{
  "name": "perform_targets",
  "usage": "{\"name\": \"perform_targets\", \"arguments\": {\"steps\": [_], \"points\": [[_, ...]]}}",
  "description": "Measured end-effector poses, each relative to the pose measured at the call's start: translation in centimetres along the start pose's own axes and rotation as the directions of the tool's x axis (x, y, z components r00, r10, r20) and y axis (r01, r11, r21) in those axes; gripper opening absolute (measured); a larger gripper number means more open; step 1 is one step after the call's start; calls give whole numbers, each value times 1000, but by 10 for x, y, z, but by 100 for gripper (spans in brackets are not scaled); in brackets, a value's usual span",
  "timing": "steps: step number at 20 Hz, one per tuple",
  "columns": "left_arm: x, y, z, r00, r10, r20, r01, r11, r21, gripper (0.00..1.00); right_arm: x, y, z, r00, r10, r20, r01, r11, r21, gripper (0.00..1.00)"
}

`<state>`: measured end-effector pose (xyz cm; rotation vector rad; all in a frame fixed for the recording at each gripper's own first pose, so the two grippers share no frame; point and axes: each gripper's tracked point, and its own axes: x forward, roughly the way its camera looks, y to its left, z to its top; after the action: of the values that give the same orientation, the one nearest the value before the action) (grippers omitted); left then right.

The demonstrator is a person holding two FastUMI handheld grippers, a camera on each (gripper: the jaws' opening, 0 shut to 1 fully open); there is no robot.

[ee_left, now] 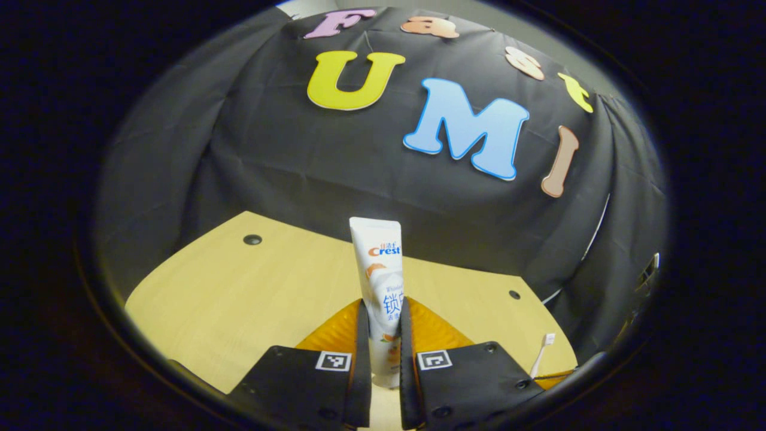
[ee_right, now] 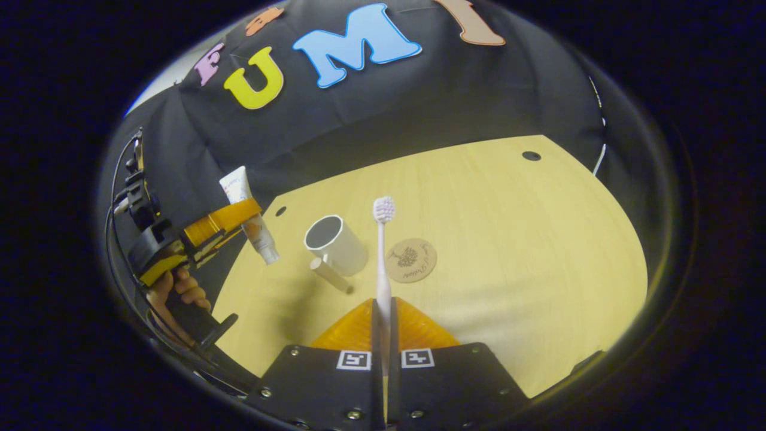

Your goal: Put the toothbrush and toothpaste on the desktop into the cup, then pick up the cup and place it on the coaster on the desktop.

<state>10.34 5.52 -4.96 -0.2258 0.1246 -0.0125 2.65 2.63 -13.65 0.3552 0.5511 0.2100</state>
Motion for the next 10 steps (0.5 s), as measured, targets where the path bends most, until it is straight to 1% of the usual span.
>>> {"name": "perform_targets", "arguments": {"steps": [3, 5, 6, 7, 8, 10], "points": [[13, -8, 13, 996, -45, 70, 43, 999, 28, 26, -5, -1, 3, 1000, -5, 29, 6, 1000, 0, 4], [24, -14, 19, 993, -68, 93, 65, 997, 34, 27, -10, 0, 6, 999, -3, 40, 3, 1000, 8, 4], [33, -19, 20, 992, -77, 100, 73, 997, 37, 26, -12, 0, 7, 999, -6, 40, 6, 1000, 12, 4], [39, -20, 17, 992, -83, 97, 79, 996, 41, 27, -12, -2, 7, 999, -14, 39, 14, 1000, 13, 4], [46, -22, 13, 993, -87, 85, 83, 995, 46, 25, -11, -2, 5, 999, -21, 39, 21, 1000, 12, 4], [60, -28, 1, 993, -98, 60, 95, 994, 52, 26, -15, -2, 3, 999, -35, 35, 35, 999, 11, 4]]}}
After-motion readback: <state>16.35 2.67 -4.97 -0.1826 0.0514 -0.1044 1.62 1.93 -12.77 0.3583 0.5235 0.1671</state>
